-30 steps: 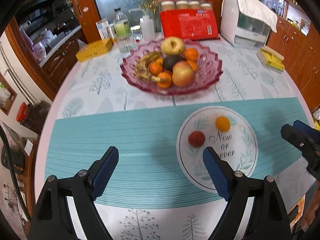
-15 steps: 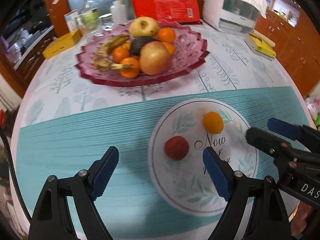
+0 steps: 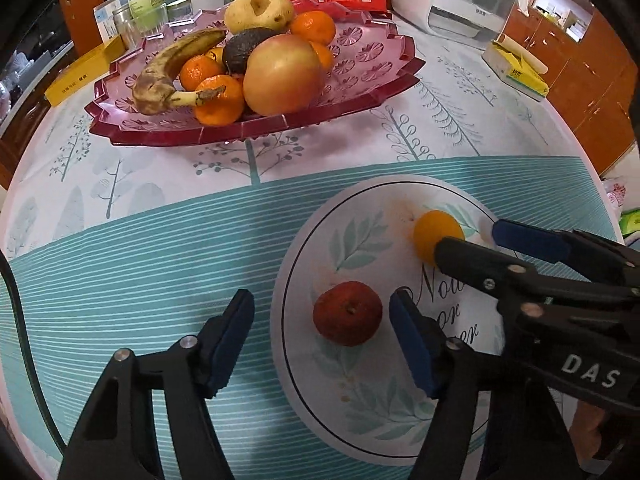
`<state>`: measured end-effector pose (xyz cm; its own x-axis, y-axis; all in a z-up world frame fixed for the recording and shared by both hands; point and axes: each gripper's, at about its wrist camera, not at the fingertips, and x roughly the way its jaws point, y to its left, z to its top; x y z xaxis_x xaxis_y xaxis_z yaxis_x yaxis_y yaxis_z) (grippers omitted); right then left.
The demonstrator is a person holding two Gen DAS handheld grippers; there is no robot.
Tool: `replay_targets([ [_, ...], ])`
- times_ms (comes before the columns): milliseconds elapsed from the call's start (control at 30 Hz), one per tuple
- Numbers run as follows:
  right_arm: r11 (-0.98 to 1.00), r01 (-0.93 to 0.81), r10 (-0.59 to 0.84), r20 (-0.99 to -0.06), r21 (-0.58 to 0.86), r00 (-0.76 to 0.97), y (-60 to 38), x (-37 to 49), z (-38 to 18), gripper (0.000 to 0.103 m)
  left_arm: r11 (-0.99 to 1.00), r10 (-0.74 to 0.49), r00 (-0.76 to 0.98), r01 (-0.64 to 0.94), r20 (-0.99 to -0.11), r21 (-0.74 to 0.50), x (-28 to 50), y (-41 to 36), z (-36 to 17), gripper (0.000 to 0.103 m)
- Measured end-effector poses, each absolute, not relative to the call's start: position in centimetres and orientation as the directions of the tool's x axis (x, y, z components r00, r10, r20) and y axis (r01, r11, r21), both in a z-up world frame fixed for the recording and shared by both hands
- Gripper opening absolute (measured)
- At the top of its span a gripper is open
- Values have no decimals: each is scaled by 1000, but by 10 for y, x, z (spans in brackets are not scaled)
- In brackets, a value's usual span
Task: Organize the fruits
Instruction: 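Grasp the red plum with the left tool while the right tool grasps the tangerine, then carry the red plum and tangerine into the pink bowl and open both tools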
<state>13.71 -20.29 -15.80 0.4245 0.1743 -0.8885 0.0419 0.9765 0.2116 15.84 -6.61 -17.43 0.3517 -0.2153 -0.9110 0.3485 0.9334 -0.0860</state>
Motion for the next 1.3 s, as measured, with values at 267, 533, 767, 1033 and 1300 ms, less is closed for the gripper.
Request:
replay_targets([
  [267,975,35,187,-899,219,396,-193,148,-171,48,913,-261,349,391,-900,-114,155,-65,-175,47],
  [533,982,21,166,-900,190,402,-190,152,-172,31,901,-291,345,413,-892,-135,153,-65,-174,34],
  [767,987,27,132,-900,157,415,-198,145,-172,31,909,-320,323,369,-890,-193,159,-51,-175,34],
  [1033,996,-9,81,-896,86,436,-193,134,-172,31,919,-316,306,334,-898,-209,154,-46,-183,34],
  [1300,996,-18,85,-896,86,435,-191,125,-168,30,924,-312,332,325,-890,-202,146,-44,-171,32],
])
